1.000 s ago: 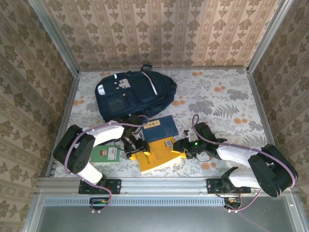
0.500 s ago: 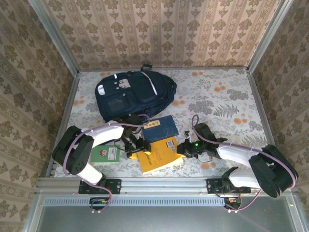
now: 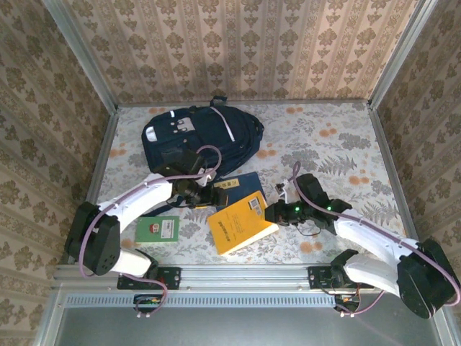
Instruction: Pack books, pencil case, and school supplies into a backpack
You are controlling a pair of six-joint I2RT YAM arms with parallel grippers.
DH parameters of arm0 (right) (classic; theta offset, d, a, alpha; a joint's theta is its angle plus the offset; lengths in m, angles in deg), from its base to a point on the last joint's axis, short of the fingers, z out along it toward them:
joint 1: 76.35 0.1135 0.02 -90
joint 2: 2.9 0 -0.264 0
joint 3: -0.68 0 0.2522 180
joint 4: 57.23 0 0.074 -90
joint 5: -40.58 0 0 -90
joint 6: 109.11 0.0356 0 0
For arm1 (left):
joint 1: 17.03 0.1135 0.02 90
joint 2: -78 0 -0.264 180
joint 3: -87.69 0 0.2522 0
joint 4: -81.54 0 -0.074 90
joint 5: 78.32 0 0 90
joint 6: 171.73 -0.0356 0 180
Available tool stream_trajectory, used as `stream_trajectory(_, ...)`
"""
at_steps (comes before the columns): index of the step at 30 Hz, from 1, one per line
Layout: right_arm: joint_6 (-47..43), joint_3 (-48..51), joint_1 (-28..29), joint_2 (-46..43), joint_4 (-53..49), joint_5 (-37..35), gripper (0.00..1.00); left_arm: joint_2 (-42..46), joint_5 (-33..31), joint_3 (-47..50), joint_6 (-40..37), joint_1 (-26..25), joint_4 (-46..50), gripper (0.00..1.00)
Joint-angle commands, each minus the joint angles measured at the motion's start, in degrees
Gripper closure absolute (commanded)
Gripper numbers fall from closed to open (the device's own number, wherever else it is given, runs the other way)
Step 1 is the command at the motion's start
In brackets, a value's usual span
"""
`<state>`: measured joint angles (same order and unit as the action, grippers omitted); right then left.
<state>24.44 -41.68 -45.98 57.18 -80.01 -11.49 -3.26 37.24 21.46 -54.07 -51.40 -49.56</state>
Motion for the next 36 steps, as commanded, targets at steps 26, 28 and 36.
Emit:
stream_trajectory(26, 0.83, 0.71, -3.52, -2.46, 9.78, 3.38, 0.89, -23.43, 40.0, 9.43, 18.21, -2.19, -72.77, 0.38)
stream_trajectory(28, 1.85, 0.98, -4.88, -1.77, 10.87, 3.29, 0.89, -25.6, 41.11, 9.91, 23.99, -2.03, -80.74, 0.43)
stream_trajectory(36, 1.72, 0.95, -9.14, 1.2, 8.72, -0.52, 0.87, -37.27, 41.32, 10.85, 45.59, 0.2, -109.98, 0.78)
